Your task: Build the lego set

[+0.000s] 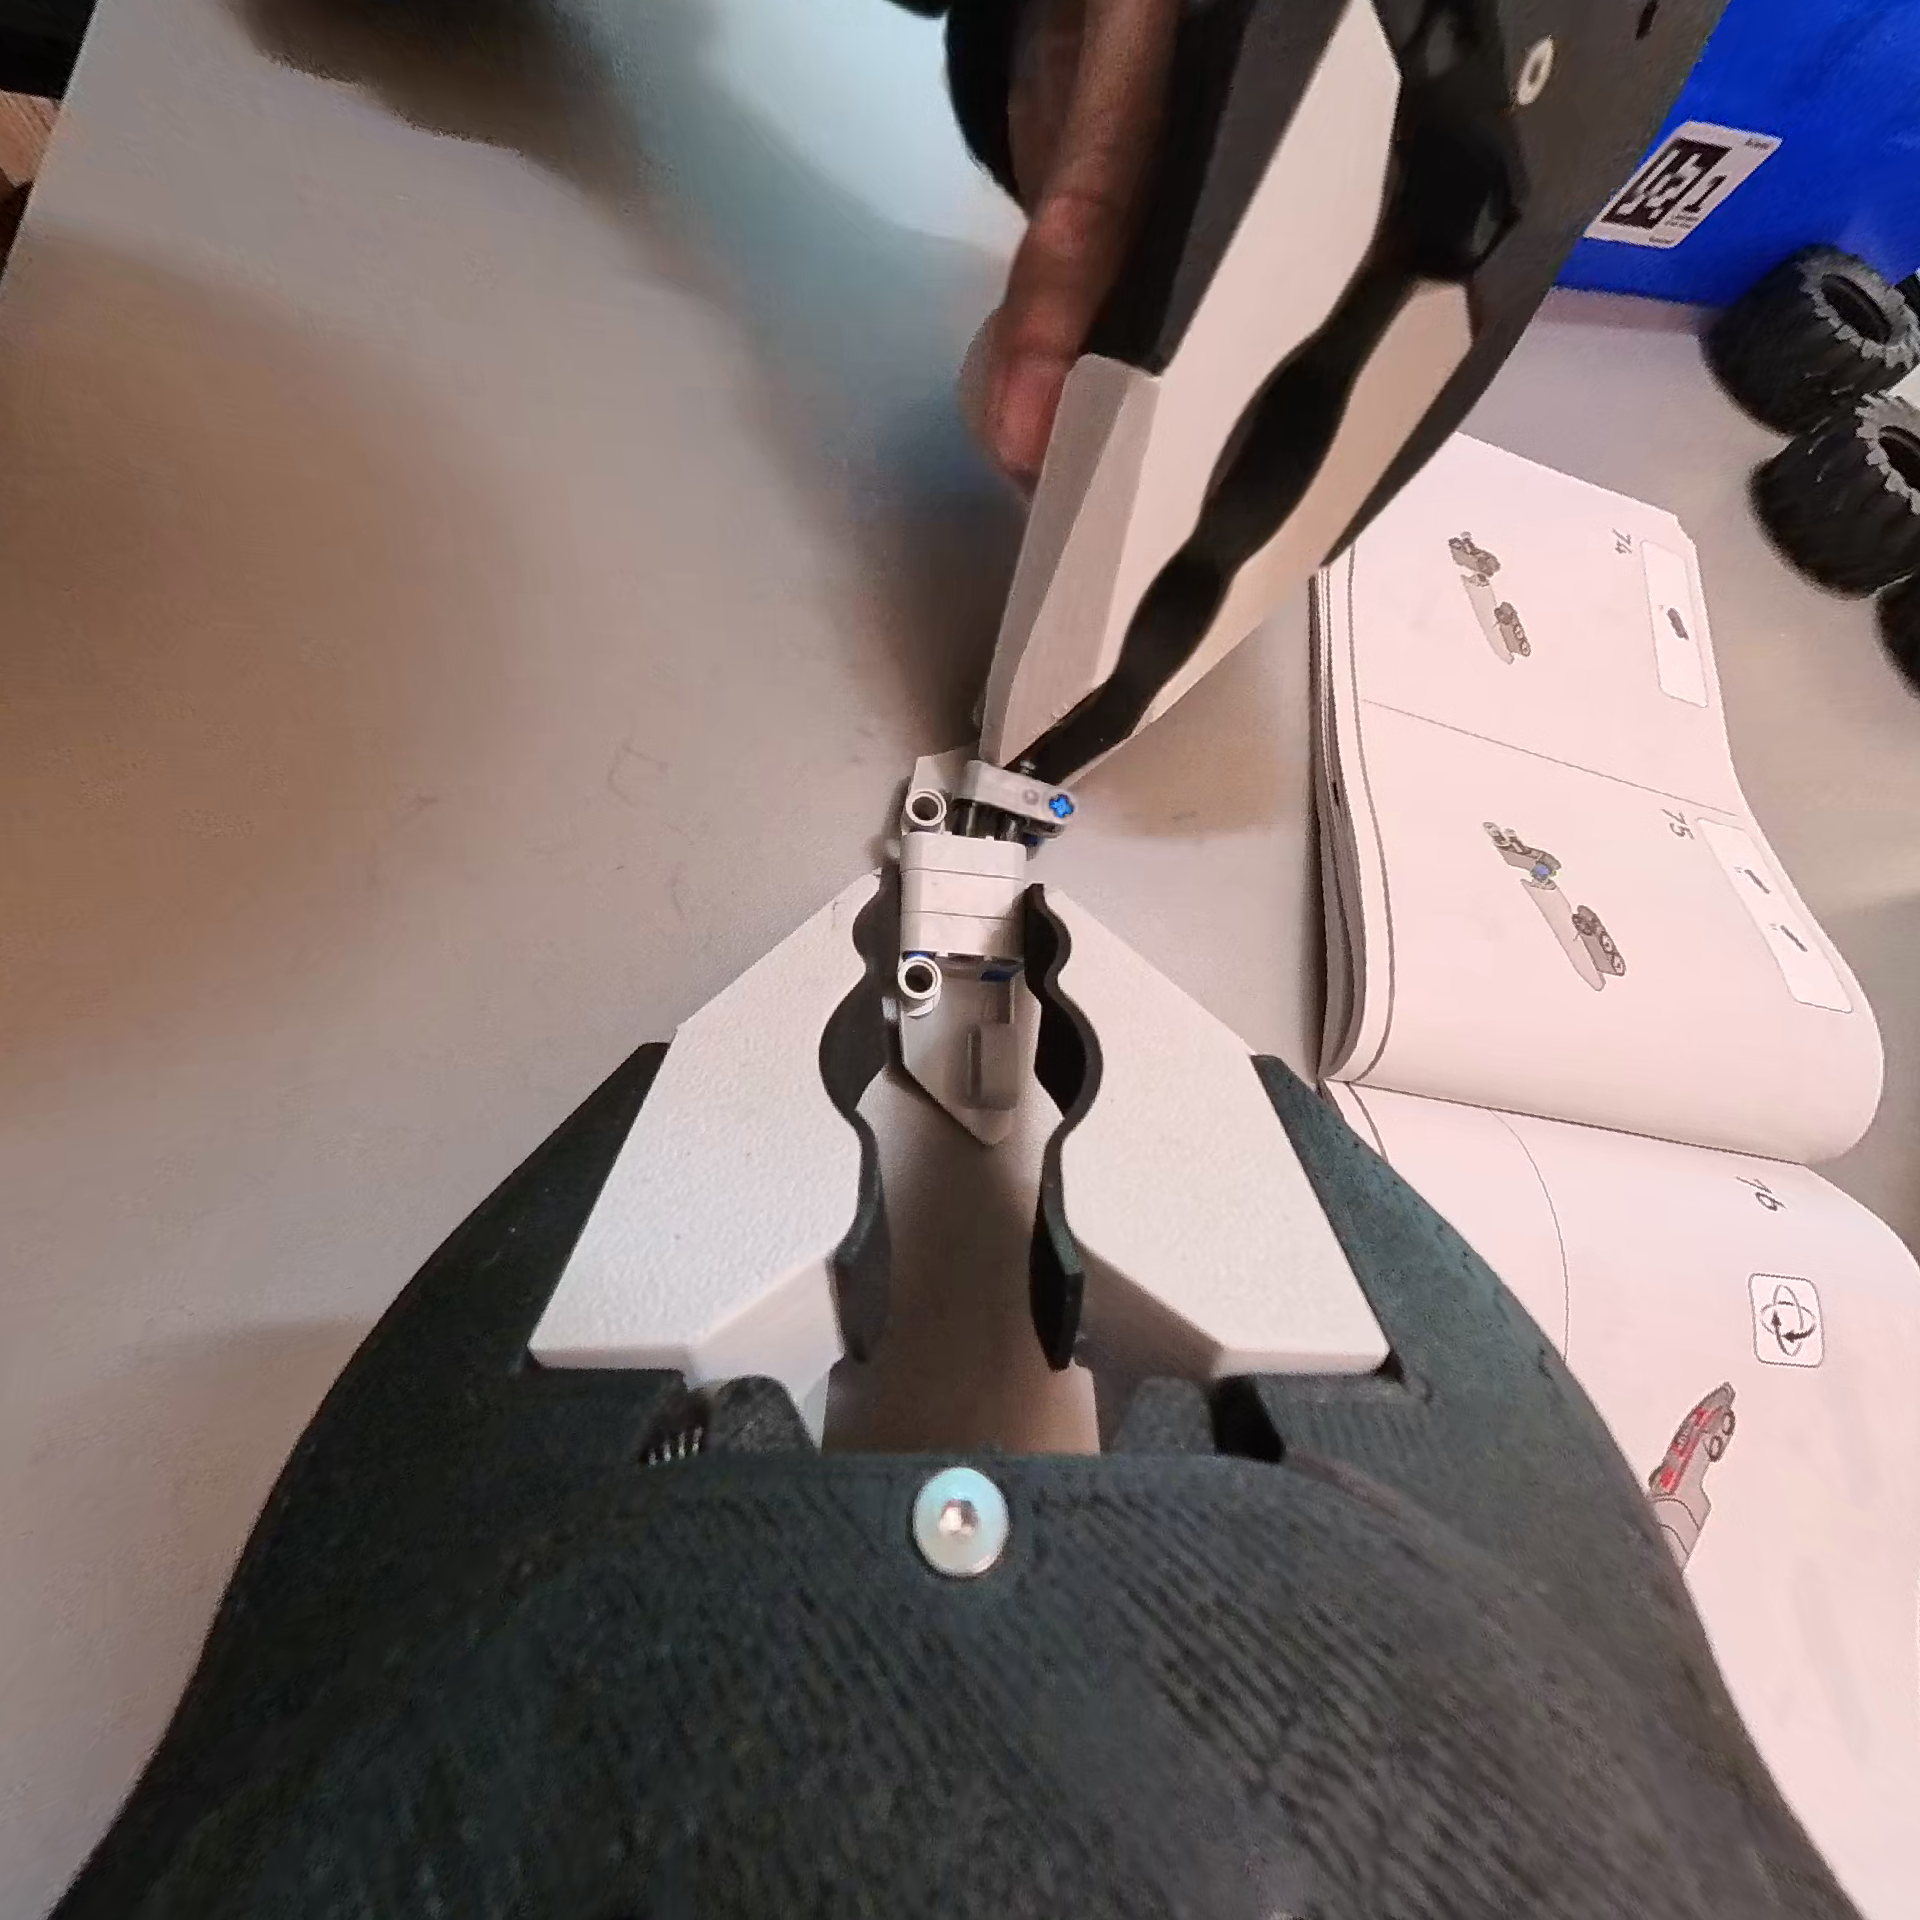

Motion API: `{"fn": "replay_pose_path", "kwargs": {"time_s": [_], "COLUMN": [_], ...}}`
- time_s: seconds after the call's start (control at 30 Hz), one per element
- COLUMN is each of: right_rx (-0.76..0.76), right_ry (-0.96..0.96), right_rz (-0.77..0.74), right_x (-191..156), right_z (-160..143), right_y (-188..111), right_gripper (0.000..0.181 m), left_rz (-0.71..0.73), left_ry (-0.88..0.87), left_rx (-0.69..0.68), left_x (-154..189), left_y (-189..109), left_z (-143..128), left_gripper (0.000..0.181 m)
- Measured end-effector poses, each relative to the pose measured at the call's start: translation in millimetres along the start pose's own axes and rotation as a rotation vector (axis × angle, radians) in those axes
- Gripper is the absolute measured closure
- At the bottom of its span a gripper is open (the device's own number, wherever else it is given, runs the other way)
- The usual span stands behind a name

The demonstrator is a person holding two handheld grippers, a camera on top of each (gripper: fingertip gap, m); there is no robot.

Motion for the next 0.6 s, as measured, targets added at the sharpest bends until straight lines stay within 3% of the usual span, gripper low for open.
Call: {"fn": "replay_pose_path", "kwargs": {"time_s": [0.03, 0.33, 0.6], "right_rx": [0.000, -0.001, -0.001], "right_ry": [0.000, 0.000, -0.002], "right_rz": [-0.001, -0.002, -0.005], "right_x": [0.0, -0.1, -0.1], "right_z": [-0.1, -0.2, 0.0], "right_y": [0.0, -0.2, -0.2], "right_gripper": [0.160, 0.159, 0.159], "left_rz": [-0.003, 0.129, 0.108], "left_ry": [-0.025, -0.051, -0.222], "left_rx": [0.001, -0.031, 0.143], "left_x": [0.1, 3.4, 2.9], "left_y": [-0.3, -0.8, -0.6], "left_z": [0.5, 3.4, -3.2], "left_gripper": [0.179, 0.180, 0.179]}}
Point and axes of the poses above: each gripper's, where its closed fingertips meet, y out along the fingers, z out of its top, x = y × z across the jaws, the point moved 2 cm from there along -y, back along the fingers, and after that the axes turned 12 degrees about x, right-handed, at the moved point
